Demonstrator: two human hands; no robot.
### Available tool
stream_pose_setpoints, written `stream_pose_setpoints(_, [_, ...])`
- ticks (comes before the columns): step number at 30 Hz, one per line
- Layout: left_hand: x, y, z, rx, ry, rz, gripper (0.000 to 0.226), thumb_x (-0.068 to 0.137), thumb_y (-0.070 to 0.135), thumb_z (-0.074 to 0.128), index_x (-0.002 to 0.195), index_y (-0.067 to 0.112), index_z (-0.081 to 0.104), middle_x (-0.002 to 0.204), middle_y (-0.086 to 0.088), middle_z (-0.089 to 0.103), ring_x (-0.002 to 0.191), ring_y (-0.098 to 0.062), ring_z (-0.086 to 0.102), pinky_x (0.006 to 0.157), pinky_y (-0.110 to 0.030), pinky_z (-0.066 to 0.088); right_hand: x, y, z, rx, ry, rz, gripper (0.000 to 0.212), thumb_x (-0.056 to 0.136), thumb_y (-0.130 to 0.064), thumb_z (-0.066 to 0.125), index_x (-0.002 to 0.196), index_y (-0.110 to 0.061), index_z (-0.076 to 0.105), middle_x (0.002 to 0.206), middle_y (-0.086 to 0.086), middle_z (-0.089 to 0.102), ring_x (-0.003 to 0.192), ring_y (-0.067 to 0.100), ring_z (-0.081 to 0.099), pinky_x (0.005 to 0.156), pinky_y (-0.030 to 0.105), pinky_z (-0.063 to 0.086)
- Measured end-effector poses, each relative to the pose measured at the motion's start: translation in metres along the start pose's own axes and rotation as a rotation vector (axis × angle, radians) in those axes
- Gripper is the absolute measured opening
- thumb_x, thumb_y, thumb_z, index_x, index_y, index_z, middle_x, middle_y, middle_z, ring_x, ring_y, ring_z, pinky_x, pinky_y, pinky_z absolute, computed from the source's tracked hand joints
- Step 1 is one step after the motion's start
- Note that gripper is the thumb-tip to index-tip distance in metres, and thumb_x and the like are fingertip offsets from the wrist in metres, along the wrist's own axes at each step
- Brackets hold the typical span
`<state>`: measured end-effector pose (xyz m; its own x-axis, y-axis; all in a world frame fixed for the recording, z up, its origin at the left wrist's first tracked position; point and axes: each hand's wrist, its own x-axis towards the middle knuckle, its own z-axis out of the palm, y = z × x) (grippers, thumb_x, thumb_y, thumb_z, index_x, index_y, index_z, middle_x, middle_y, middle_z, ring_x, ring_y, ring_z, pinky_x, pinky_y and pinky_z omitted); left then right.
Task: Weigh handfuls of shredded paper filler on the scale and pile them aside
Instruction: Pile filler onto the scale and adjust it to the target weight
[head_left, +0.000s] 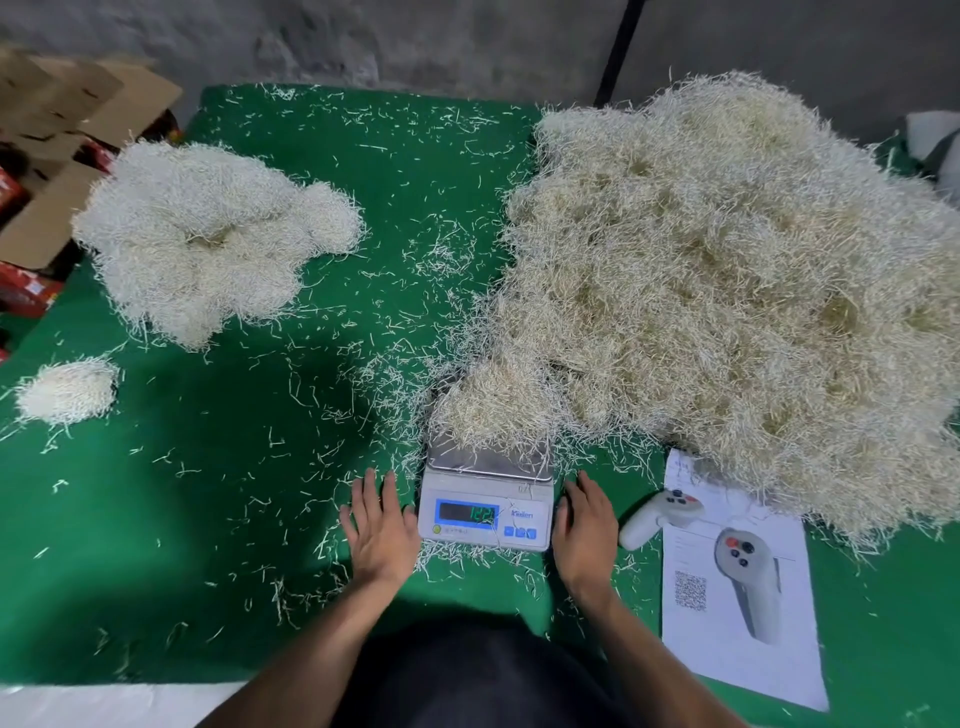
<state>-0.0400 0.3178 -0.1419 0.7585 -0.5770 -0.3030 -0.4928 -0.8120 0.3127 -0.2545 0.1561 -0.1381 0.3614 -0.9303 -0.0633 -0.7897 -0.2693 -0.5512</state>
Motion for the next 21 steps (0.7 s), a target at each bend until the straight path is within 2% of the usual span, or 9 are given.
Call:
stream_pose_setpoints(3, [0.003,0.004,-0.006,-0.049,0.143,0.128,0.061,0.091,0.01,0.062,0.149,0.025,0.047,0.168,-0.008,0.015,0.156,-0.027,0.005,0.122,-0.049,-0.007,0.019,-0.016,-0.008,0.263,-0.033,0.031,0.032,0.107,-0.014,0.048,0.13,-0.001,0.065,0.125,0.016,0.069,0.117,0.03,0.061,0.103,0.046,0.049])
stream_pose_setpoints(5, [0.007,0.01,-0.007,-0.06,0.158,0.191,0.064,0.083,-0.003,0.064,0.141,0.024,0.058,0.166,-0.003,0.025,0.156,-0.023,0.011,0.124,-0.046,-0.002,0.025,-0.029,-0.011,0.392,-0.088,0.077,0.031,0.108,-0.011,0.043,0.13,-0.003,0.064,0.089,0.009,0.072,0.075,0.018,0.064,0.073,0.035,0.057])
stream_pose_setpoints(7, [0.009,0.015,-0.006,-0.143,0.127,0.168,0.066,0.082,-0.009,0.06,0.139,0.022,0.06,0.161,0.003,0.037,0.152,-0.017,0.021,0.124,-0.04,0.009,0.025,-0.036,-0.011,0.451,-0.081,0.118,0.036,0.108,-0.008,0.042,0.141,-0.009,0.057,0.07,0.001,0.067,0.048,0.004,0.051,0.05,0.021,0.048])
stream_pose_setpoints(9, [0.008,0.019,-0.004,-0.236,0.095,0.126,0.068,0.084,-0.012,0.055,0.142,0.023,0.057,0.152,0.009,0.05,0.144,-0.012,0.033,0.117,-0.03,0.018,0.023,-0.036,-0.01,0.466,-0.069,0.132,0.039,0.108,-0.006,0.042,0.145,-0.009,0.054,0.063,0.002,0.065,0.04,0.003,0.047,0.043,0.015,0.043])
stream_pose_setpoints(12, [0.001,0.014,0.0,-0.309,0.116,0.095,0.07,0.083,-0.016,0.049,0.141,0.023,0.059,0.142,0.012,0.058,0.133,-0.011,0.043,0.105,-0.023,0.025,0.018,-0.034,-0.008,0.441,-0.075,0.118,0.037,0.107,-0.005,0.045,0.142,-0.005,0.056,0.072,0.01,0.071,0.04,0.003,0.049,0.043,0.015,0.044])
stream_pose_setpoints(15, [-0.01,-0.001,0.001,-0.374,0.185,0.103,0.067,0.08,-0.02,0.049,0.133,0.017,0.066,0.133,0.006,0.066,0.123,-0.017,0.049,0.106,-0.033,0.035,0.004,-0.032,-0.006,0.41,-0.078,0.082,0.034,0.104,-0.003,0.052,0.136,-0.005,0.063,0.107,0.007,0.075,0.051,-0.006,0.056,0.054,0.007,0.046])
stream_pose_setpoints(16, [-0.012,-0.006,0.0,-0.383,0.209,0.12,0.066,0.079,-0.022,0.049,0.13,0.015,0.068,0.13,0.003,0.068,0.119,-0.019,0.051,0.106,-0.036,0.039,0.0,-0.031,-0.004,0.407,-0.084,0.058,0.034,0.104,-0.002,0.053,0.135,-0.007,0.065,0.113,0.005,0.074,0.052,-0.008,0.056,0.055,0.005,0.046])
stream_pose_setpoints(19, [-0.018,-0.018,-0.007,-0.383,0.205,0.18,0.063,0.079,-0.025,0.049,0.124,0.014,0.072,0.124,0.002,0.071,0.113,-0.018,0.053,0.102,-0.037,0.046,-0.006,-0.028,-0.005,0.414,-0.128,0.041,0.037,0.104,0.0,0.05,0.134,-0.013,0.067,0.112,-0.002,0.071,0.039,0.0,0.045,0.041,0.009,0.035])
stream_pose_setpoints(21, [-0.012,-0.018,-0.017,-0.465,0.136,0.151,0.054,0.088,-0.02,0.048,0.126,0.012,0.07,0.132,0.0,0.067,0.121,-0.019,0.055,0.109,-0.04,0.045,0.0,-0.029,-0.011,0.422,-0.14,0.062,0.034,0.105,-0.004,0.047,0.132,-0.013,0.067,0.101,0.001,0.075,0.036,0.004,0.039,0.038,0.015,0.033])
